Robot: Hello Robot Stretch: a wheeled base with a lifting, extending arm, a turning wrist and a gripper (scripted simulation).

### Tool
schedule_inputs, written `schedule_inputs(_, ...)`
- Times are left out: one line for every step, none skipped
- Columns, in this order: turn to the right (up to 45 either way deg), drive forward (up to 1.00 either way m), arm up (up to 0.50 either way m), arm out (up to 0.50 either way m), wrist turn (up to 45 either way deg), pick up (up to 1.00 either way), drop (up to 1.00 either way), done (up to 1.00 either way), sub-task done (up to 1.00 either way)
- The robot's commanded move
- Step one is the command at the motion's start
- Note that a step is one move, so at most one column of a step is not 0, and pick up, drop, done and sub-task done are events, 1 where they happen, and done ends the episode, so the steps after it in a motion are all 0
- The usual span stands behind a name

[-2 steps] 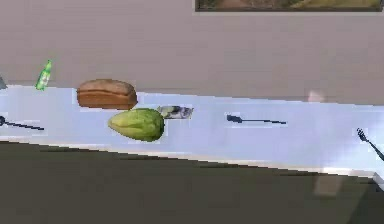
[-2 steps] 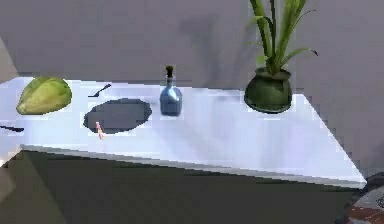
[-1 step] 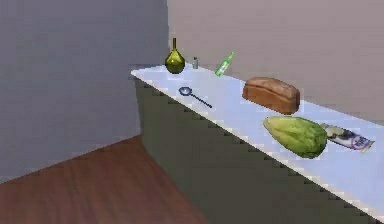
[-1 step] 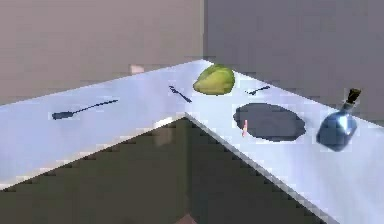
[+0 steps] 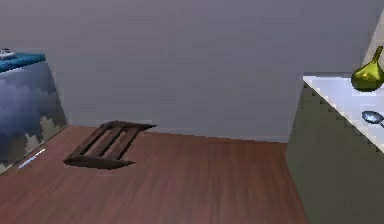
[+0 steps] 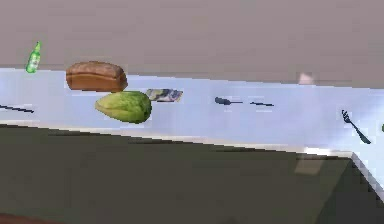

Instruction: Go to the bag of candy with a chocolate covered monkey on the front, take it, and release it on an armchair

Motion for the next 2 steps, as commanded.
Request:
schedule_inputs(-9.0, 0.00, 0.00, 0.00, 0.0, 0.00, 0.00, 0.00, 0.00)
schedule_inputs(45.0, 0.00, 0.00, 0.00, 0.0, 0.00, 0.00, 0.00, 0.00)
